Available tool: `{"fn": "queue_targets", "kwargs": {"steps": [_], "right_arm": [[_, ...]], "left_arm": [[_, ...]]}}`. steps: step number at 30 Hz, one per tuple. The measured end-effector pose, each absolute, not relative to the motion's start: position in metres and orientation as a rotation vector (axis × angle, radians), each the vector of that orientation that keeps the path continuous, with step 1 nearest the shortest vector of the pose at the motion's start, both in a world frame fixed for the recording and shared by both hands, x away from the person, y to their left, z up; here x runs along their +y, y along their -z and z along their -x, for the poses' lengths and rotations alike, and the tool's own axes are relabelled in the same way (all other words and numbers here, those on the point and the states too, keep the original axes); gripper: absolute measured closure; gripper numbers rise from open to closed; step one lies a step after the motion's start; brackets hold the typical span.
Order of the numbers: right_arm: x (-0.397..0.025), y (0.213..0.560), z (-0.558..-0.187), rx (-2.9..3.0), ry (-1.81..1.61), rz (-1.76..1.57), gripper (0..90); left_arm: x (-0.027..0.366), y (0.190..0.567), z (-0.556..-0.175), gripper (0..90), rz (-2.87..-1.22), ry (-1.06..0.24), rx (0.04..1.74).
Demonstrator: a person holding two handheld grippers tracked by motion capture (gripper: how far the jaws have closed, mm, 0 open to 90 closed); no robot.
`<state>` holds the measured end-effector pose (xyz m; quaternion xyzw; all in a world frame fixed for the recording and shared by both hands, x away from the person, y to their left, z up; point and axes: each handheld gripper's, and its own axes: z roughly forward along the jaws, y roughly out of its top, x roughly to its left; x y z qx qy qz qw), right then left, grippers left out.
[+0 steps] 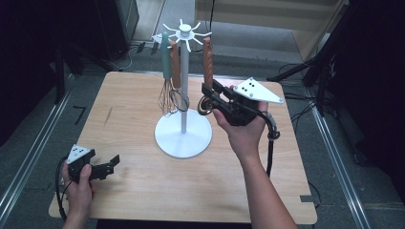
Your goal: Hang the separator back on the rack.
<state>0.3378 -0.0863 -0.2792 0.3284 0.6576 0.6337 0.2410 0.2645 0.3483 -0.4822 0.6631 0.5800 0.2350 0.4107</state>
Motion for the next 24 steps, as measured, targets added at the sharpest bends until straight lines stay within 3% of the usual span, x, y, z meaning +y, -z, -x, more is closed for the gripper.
{"fn": "queue_targets", "kwargs": {"steps": [24], "right_arm": [[-0.0858, 0.2814, -0.3447, 1.856, -1.758, -0.909, 68.7]], "left_arm": [[0.3482, 0.4823, -0.2645, 0.0, -1.670, -0.592, 1.458]]}}
